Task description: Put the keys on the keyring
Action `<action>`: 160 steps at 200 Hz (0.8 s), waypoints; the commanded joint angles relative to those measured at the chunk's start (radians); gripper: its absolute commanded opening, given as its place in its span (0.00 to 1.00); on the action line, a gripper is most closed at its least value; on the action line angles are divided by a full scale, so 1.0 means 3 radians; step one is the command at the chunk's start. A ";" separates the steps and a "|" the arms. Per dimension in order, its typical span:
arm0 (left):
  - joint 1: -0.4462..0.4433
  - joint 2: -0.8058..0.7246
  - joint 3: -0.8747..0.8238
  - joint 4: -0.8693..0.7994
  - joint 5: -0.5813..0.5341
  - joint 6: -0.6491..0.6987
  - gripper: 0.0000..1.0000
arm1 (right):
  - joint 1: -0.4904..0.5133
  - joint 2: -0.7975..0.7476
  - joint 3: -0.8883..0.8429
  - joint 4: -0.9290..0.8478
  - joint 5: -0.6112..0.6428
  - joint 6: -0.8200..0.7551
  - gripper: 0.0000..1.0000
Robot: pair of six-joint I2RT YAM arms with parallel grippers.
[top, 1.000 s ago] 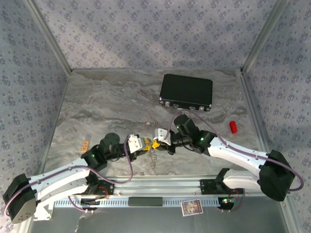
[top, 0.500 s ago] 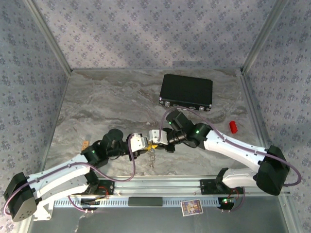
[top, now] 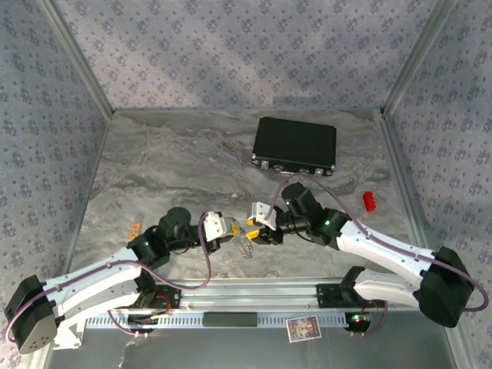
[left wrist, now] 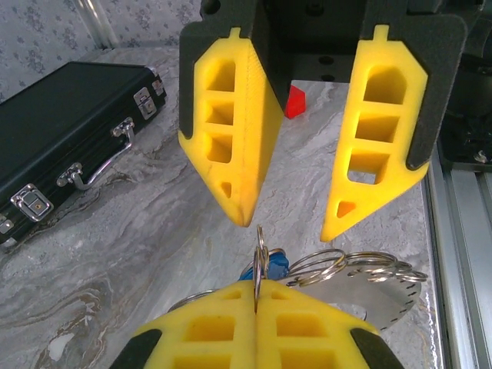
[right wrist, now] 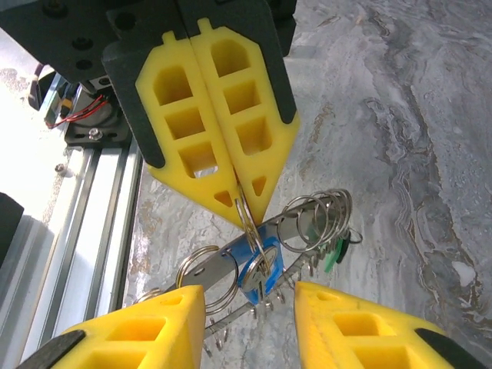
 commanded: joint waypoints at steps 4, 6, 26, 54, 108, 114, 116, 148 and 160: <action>-0.0005 -0.0050 -0.0010 0.0254 0.0023 -0.0060 0.00 | 0.0017 -0.0064 -0.0040 0.0265 0.0034 0.0216 0.35; -0.0003 -0.0049 -0.0009 0.0253 0.0025 -0.0060 0.00 | 0.0018 -0.0064 -0.0039 0.0267 0.0034 0.0216 0.35; -0.0004 -0.0048 -0.0009 0.0252 0.0034 -0.0063 0.00 | 0.0018 -0.0047 -0.0025 0.0284 0.0031 0.0196 0.33; -0.0003 -0.0039 -0.0005 0.0261 0.0071 -0.0061 0.00 | 0.0027 -0.0013 0.0002 0.0274 0.0064 0.0157 0.27; -0.0008 -0.0036 0.0007 0.0257 0.0055 -0.0051 0.00 | 0.0043 -0.0008 0.0017 0.0241 -0.0028 0.0119 0.10; -0.0008 -0.0033 0.0007 0.0259 0.0054 -0.0054 0.00 | 0.0042 -0.0008 0.0018 0.0236 -0.0038 0.0120 0.09; -0.0004 -0.0036 0.0007 0.0260 0.0055 -0.0052 0.00 | 0.0042 -0.0008 0.0020 0.0232 -0.0044 0.0117 0.09; -0.0004 -0.0041 0.0011 0.0256 0.0060 -0.0041 0.00 | 0.0043 0.0012 0.0043 0.0170 -0.0071 0.0084 0.00; -0.0004 -0.0040 0.0012 0.0256 0.0060 -0.0036 0.00 | 0.0042 0.0022 0.0053 0.0145 -0.0045 0.0073 0.00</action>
